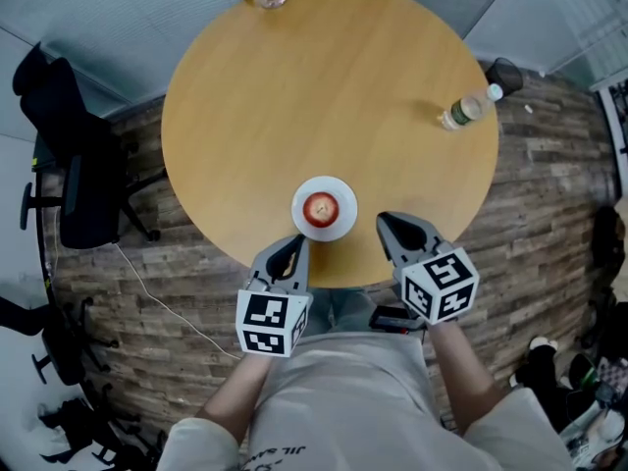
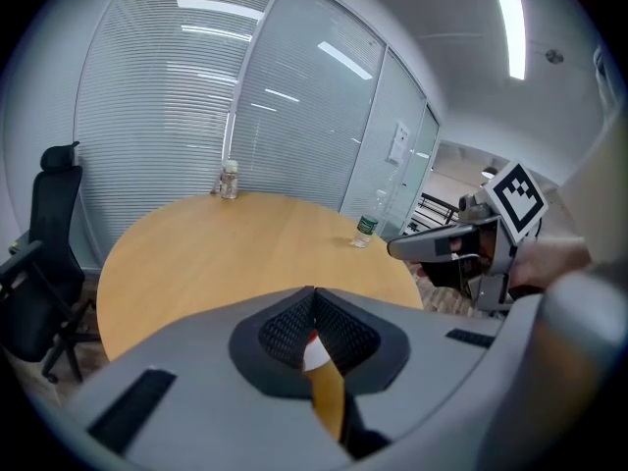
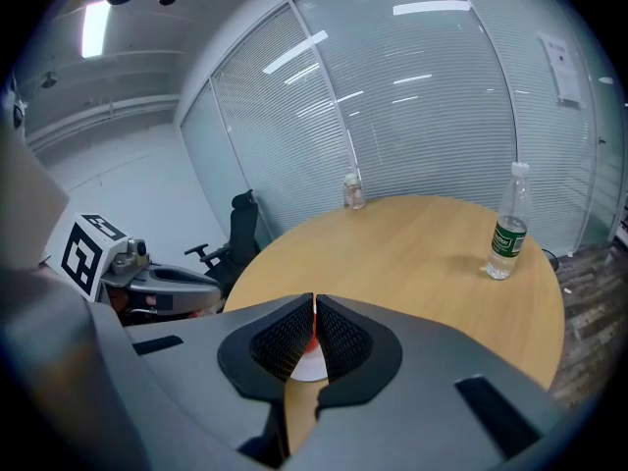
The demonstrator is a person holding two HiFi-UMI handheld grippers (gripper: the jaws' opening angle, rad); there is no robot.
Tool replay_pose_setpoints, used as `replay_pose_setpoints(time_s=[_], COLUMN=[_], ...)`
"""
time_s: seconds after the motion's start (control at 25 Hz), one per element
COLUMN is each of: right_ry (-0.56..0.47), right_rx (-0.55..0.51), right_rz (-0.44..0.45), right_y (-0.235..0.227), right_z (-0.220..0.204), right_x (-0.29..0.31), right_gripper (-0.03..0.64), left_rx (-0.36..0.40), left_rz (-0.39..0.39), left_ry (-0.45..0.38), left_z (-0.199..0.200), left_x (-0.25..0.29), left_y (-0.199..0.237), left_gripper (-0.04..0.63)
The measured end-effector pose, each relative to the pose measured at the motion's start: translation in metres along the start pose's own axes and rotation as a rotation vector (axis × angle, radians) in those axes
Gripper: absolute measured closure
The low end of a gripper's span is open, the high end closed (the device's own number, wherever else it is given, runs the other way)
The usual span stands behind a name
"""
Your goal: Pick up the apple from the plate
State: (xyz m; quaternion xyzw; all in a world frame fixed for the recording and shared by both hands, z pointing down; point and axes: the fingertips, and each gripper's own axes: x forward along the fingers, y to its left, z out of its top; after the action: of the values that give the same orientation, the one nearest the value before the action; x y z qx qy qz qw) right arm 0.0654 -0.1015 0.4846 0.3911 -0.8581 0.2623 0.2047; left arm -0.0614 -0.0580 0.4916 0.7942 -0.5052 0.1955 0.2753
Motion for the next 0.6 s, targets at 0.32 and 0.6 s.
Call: replay_pose_setpoints(time_s=[0.32,0.6], right_ry=[0.020,0.047], right_rx=[0.020,0.034], right_rz=[-0.005,-0.004], right_y=[-0.004,-0.007], right_z=[-0.008,-0.018], right_x=[0.009,0.019], right_gripper=[0.584,0.584], left_rx=[0.010,0.017], left_rz=[-0.022,-0.023], left_ry=[0.034,0.064], left_z=[-0.010,-0.021], left_x=[0.012,0.028], left_y=[0.003,0.009], left_gripper=[0.591,0.564])
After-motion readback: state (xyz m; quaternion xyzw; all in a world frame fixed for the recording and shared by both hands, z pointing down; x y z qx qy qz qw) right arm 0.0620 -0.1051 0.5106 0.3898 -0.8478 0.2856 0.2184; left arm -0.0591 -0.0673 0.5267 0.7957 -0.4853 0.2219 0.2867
